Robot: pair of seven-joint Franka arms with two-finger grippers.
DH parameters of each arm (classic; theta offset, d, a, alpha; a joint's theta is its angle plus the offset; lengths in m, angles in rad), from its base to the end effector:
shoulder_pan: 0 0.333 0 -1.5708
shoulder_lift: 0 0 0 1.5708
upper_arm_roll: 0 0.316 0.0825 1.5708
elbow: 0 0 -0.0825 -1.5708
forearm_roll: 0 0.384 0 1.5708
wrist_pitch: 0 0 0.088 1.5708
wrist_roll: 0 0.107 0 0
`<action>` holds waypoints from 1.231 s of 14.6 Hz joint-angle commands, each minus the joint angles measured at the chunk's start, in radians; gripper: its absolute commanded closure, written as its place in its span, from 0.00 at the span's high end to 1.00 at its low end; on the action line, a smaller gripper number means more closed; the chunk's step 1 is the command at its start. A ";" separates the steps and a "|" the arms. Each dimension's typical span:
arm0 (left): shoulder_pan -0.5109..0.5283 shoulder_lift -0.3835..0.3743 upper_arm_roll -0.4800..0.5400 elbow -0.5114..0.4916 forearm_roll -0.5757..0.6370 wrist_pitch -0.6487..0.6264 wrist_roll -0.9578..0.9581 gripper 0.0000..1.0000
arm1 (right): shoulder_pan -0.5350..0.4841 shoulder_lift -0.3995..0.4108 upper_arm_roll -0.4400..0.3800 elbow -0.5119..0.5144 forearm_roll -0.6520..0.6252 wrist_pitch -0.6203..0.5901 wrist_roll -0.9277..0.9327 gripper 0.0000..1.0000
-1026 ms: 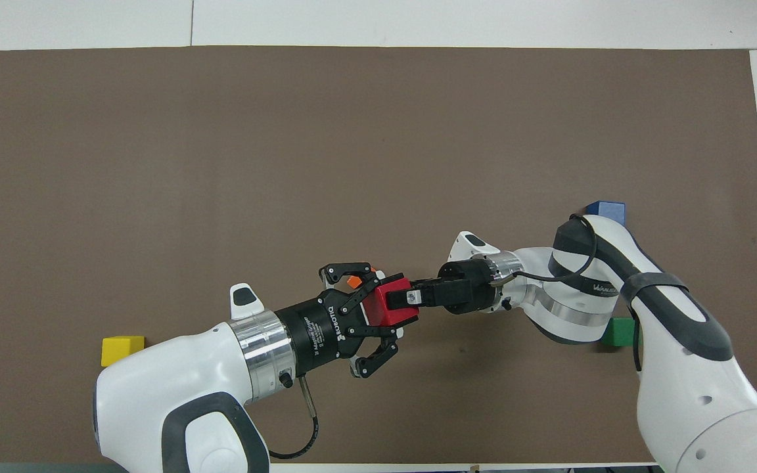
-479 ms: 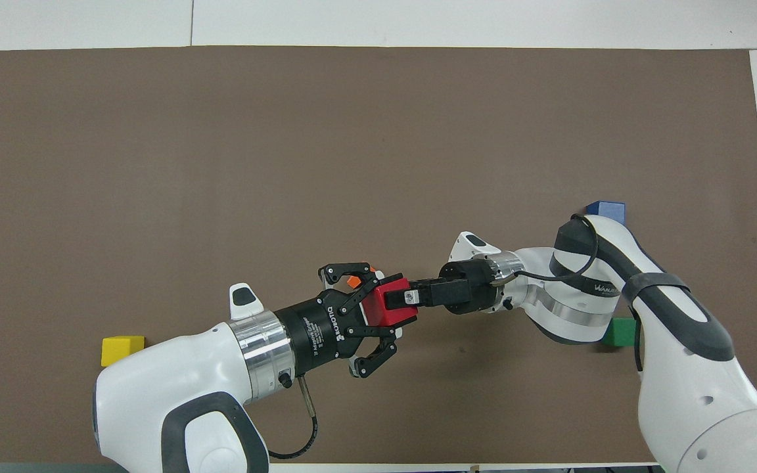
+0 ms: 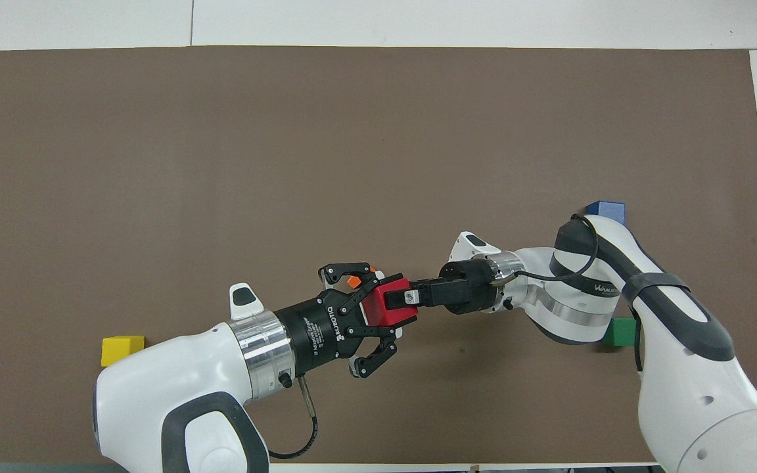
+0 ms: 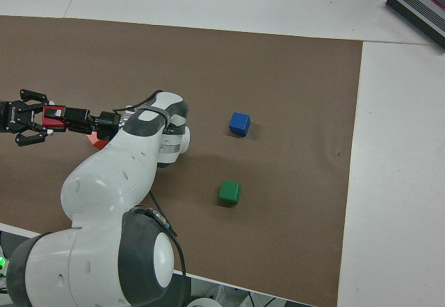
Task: Transfer red block to right arm and stack on blue block
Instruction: 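Close the right gripper on the red block held by the left gripper, then open the left gripper and pull back while the right gripper lifts away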
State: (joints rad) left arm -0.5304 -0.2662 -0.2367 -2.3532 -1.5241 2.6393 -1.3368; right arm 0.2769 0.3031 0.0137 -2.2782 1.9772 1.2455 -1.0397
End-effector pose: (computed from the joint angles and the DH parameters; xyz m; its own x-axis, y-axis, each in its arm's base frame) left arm 0.3680 -0.3257 0.4735 -0.0703 0.4841 -0.8722 0.9702 0.2363 0.0529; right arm 0.4609 0.2618 0.3146 0.9943 0.0959 0.0476 -0.0038 0.4757 -0.8796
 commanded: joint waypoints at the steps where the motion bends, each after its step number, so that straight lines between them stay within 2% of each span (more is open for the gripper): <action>1: -0.005 -0.004 0.008 0.006 -0.027 0.024 -0.001 1.00 | -0.013 -0.022 0.002 -0.023 -0.001 0.015 -0.020 0.00; 5: 0.000 -0.004 0.010 0.003 -0.027 0.024 -0.001 1.00 | -0.013 -0.022 0.003 -0.023 -0.001 0.015 -0.020 0.00; 8: 0.049 -0.008 0.011 -0.006 -0.025 -0.001 0.002 1.00 | -0.013 -0.021 0.002 -0.017 -0.001 0.018 -0.014 0.00; 11: 0.125 -0.025 0.014 -0.029 -0.024 -0.088 0.057 1.00 | -0.013 -0.038 0.000 -0.015 -0.001 0.040 0.019 0.00; 13: 0.150 -0.048 0.016 -0.064 -0.021 -0.096 0.077 1.00 | -0.028 -0.048 -0.001 0.003 -0.001 0.077 0.068 0.00; 16: 0.210 -0.082 0.016 -0.107 -0.015 -0.172 0.140 1.00 | -0.039 -0.065 -0.006 0.040 -0.003 0.149 0.148 0.00; 18: 0.227 -0.105 0.017 -0.139 -0.010 -0.202 0.200 1.00 | -0.056 -0.102 -0.008 0.060 -0.020 0.243 0.216 0.00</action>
State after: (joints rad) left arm -0.3265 -0.3091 -0.2182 -2.4309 -1.5292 2.4796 -1.1900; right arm 0.2397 0.2538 0.0040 -2.2312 1.9774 1.4088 -0.8982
